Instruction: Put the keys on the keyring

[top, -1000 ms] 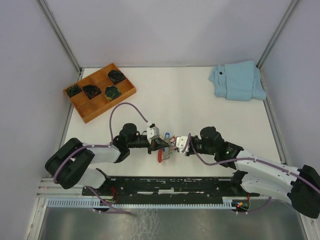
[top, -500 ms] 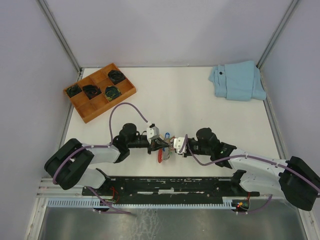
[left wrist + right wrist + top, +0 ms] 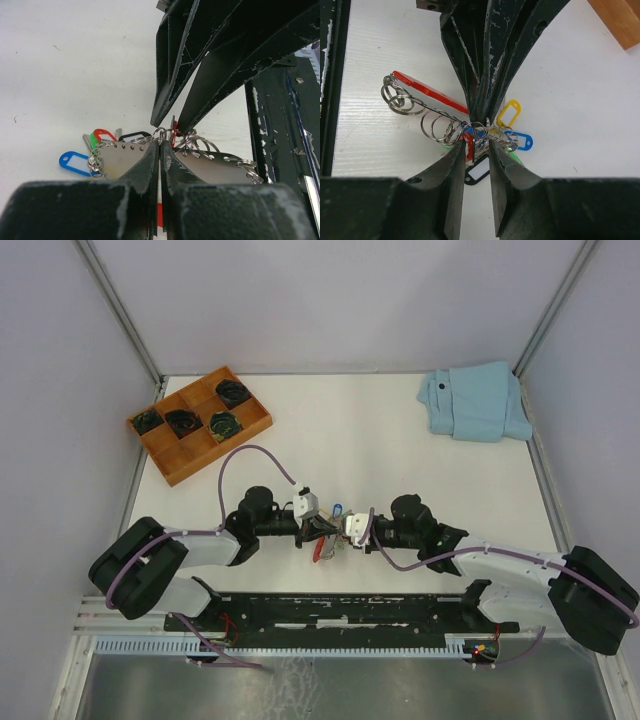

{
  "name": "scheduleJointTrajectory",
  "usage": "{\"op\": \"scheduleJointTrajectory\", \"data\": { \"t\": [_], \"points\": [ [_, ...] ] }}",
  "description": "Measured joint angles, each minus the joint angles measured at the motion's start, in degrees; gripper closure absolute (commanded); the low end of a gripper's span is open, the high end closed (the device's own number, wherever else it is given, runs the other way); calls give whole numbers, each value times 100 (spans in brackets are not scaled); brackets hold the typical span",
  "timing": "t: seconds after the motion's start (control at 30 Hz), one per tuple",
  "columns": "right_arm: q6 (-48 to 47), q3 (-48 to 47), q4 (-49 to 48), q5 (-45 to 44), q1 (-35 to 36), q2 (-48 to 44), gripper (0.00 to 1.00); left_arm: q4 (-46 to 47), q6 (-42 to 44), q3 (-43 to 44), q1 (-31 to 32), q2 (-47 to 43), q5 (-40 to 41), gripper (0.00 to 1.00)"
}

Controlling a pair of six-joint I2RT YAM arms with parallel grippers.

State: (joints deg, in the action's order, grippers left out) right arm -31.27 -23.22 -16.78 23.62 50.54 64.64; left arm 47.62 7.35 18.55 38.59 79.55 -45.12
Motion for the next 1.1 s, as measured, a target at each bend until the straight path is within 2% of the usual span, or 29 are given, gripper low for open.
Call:
{"op": "scheduleJointTrajectory", "data": {
  "t": [0.23,0.7,0.97,1.1],
  "points": [
    [63,0,-140,186,0,188,61,0,0,0,0,0,-4,97],
    [321,0,-138,2,0,190,60,52,-2,-68,0,-52,7,97],
    [1226,153,-365,-328,0,127,60,96,-2,-131,0,-155,125,97],
    [1823,396,-789,-466,0,136,61,175,-4,-175,0,-168,181,97]
  ]
}}
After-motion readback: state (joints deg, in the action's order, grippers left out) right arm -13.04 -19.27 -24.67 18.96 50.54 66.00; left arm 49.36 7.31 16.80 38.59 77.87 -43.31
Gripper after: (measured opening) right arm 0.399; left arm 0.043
